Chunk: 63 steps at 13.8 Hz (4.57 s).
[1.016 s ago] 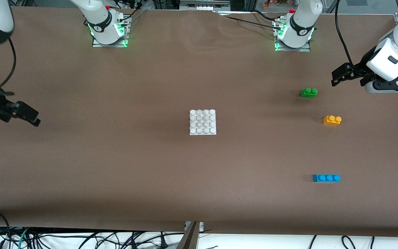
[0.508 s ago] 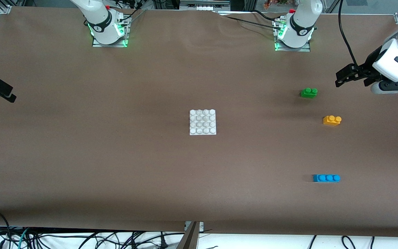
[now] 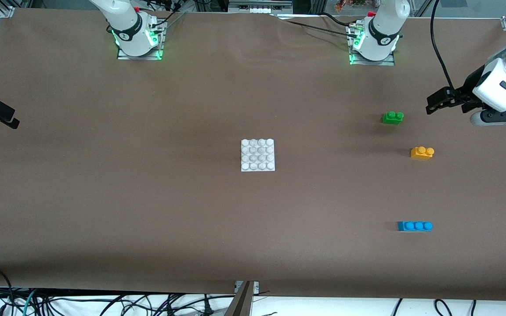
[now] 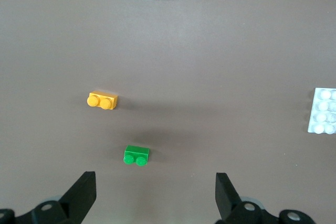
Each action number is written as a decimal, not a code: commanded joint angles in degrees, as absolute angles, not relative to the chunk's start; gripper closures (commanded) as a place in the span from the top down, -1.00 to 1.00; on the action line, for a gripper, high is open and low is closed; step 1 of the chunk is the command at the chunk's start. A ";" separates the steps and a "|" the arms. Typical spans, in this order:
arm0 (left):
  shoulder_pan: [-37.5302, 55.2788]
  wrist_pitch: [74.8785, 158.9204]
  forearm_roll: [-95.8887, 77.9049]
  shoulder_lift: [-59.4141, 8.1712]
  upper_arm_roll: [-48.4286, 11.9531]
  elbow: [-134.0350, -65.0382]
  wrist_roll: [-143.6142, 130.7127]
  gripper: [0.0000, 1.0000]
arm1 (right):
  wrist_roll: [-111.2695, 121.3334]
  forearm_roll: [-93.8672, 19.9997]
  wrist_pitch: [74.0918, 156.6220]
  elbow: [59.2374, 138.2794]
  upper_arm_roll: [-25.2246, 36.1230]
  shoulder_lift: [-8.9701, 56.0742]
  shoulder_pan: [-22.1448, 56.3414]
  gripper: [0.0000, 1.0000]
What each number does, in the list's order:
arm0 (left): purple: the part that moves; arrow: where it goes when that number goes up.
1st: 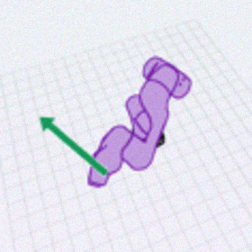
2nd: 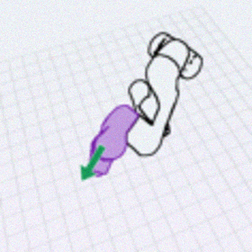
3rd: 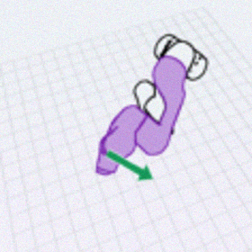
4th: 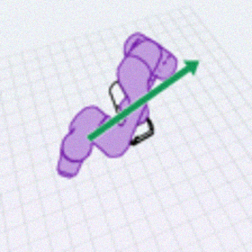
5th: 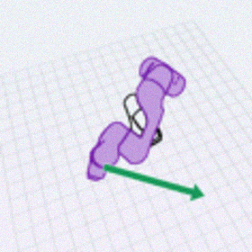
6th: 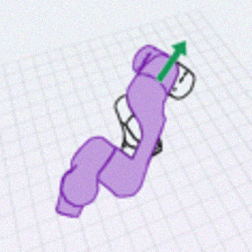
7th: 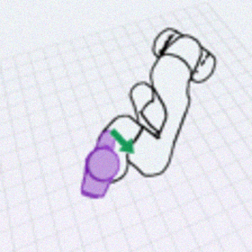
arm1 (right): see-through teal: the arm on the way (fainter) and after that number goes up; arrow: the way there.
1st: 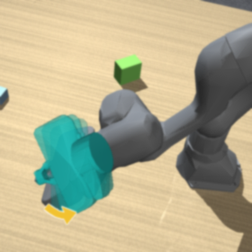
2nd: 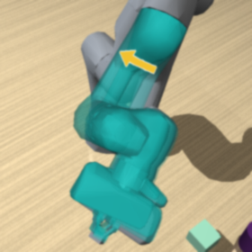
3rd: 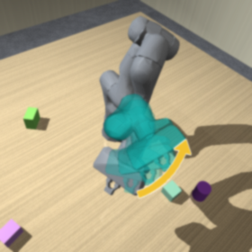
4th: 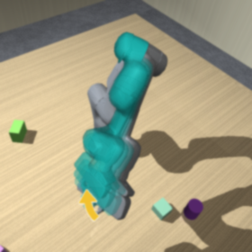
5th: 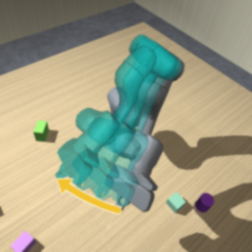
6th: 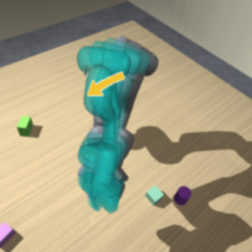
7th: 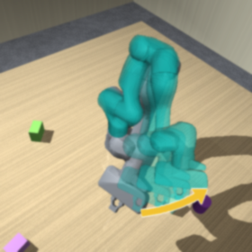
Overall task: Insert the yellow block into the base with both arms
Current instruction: 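Reach the left gripper down over the yellow block, then close the left gripper on the yellow block, then lift the yellow block and carry it over the white base plate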
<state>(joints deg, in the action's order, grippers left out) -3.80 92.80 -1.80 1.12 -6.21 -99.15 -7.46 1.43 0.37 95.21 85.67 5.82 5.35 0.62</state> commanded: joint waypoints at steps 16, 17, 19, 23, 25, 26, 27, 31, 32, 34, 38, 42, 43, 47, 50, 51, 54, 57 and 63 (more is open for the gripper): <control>-9.31 137.98 -0.62 -18.79 2.55 -118.48 19.16 1.00 | 2.72 0.09 95.36 85.96 5.45 5.19 0.35 0.99; -10.01 138.16 -1.05 -20.20 2.55 -118.56 19.07 1.00 | 2.64 0.09 95.36 85.96 5.45 5.27 0.35 0.99; -10.89 138.60 -1.14 -21.53 2.55 -119.87 19.07 1.00 | 2.72 0.09 95.36 85.96 5.45 5.19 0.35 0.99; -11.25 146.24 -1.32 -22.50 2.55 -125.94 17.93 1.00 | 2.72 0.09 95.36 85.96 5.45 5.27 0.35 0.99; -11.25 146.25 -1.41 -22.59 2.55 -126.30 17.84 1.00 | 2.72 0.09 95.36 85.96 5.45 5.19 0.35 0.99; -11.25 146.25 -1.41 -22.59 2.55 -126.56 17.84 1.00 | 2.72 0.09 95.36 85.96 5.45 5.27 0.35 0.99; -11.25 146.25 -1.41 -22.50 2.55 -127.26 17.84 1.00 | 2.72 0.09 95.36 85.96 5.45 5.27 0.35 0.99; -11.51 146.16 -1.41 -22.15 2.55 -128.50 17.93 1.00 | 2.72 0.09 95.36 85.96 5.45 5.27 0.35 0.99; -11.51 146.08 -1.41 -21.97 2.55 -128.76 17.93 1.00 | 2.72 0.09 95.36 85.96 5.45 5.27 0.35 0.99; -11.51 145.90 -1.41 -21.10 2.55 -129.64 17.93 1.00 | 2.72 0.09 95.36 85.96 5.45 5.27 0.26 0.99; -11.51 145.46 -1.41 -20.22 2.55 -130.17 17.84 0.78 | 2.72 0.09 95.36 85.96 5.45 5.27 0.18 0.99; -11.51 145.46 -1.41 -19.78 2.55 -130.17 18.54 -0.29 | 2.72 0.09 95.36 85.96 5.45 5.27 0.18 0.99; -11.51 145.46 -1.41 -19.78 2.55 -130.17 18.54 -0.69 | 2.72 0.09 95.36 85.96 5.45 5.27 0.18 0.99; -11.51 143.54 -1.41 -16.63 2.46 -129.55 18.11 -1.00 | 2.72 0.09 95.36 85.96 5.45 5.27 0.18 0.99; -8.89 139.67 -4.99 -11.79 1.85 -128.67 15.57 -1.00 | 2.64 0.09 95.36 85.96 5.45 5.27 0.17 0.99; -6.79 138.27 -7.10 -10.82 1.85 -127.54 14.86 -1.00 | 2.64 0.09 95.36 85.96 5.45 5.27 0.18 0.99; -0.81 134.66 -8.70 -9.14 -0.25 -124.38 6.72 -1.00 | 2.64 0.09 95.36 85.96 5.45 5.27 0.09 0.99; 7.70 133.86 -8.53 -9.14 -2.55 -121.74 -7.08 -1.00 | 2.55 0.09 95.45 85.96 5.45 5.27 0.09 0.99; 23.89 132.63 -8.79 -19.75 -2.64 -108.75 -25.55 -1.00 | 2.55 0.09 95.45 85.96 5.45 5.27 0.09 0.99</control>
<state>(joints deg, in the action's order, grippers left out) 20.20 134.58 -7.61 -13.62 -3.66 -116.33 -22.15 1.95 0.36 95.27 85.68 5.79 5.60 0.62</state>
